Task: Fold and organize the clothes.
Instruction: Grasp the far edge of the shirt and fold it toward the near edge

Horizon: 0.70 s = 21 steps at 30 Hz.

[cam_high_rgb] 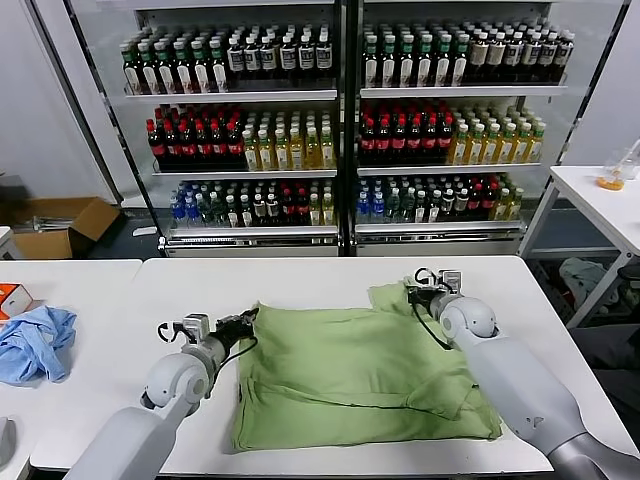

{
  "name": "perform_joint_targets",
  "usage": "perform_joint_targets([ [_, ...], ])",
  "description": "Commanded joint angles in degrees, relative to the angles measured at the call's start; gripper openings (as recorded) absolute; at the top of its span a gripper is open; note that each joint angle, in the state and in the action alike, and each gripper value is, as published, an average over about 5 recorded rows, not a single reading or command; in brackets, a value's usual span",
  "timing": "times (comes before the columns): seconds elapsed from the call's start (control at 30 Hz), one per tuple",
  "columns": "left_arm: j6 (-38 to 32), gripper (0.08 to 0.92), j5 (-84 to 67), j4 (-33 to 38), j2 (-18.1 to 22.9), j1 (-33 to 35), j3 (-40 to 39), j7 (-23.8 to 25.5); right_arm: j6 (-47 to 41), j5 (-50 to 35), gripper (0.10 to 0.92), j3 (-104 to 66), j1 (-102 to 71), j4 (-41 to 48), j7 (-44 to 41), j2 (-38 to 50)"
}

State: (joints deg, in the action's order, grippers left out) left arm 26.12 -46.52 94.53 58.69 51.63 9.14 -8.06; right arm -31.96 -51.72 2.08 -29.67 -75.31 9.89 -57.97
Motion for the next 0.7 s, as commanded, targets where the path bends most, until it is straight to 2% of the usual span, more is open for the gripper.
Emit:
perform_joint_targets([
  [0.03, -0.7, 0.088, -3.3, 8.0, -2.3, 5.0, 3.7, 0.3, 0.7, -3.0, 0.105, -6.2, -5.8, -12.9, 0.7, 5.2],
  [0.47, 0.2, 0.088, -3.4, 18.9, -4.4, 16.3, 7.5, 0.7, -0.8, -5.0, 0.105, -17.3, -22.1, -30.8, 2.3, 11.6],
  [0.7, 0.8, 0.088, -0.6, 22.0, -5.4, 21.8, 8.5, 1.4, -1.2, -4.3, 0.105, -26.3, -37.0, -40.8, 3.3, 13.7],
])
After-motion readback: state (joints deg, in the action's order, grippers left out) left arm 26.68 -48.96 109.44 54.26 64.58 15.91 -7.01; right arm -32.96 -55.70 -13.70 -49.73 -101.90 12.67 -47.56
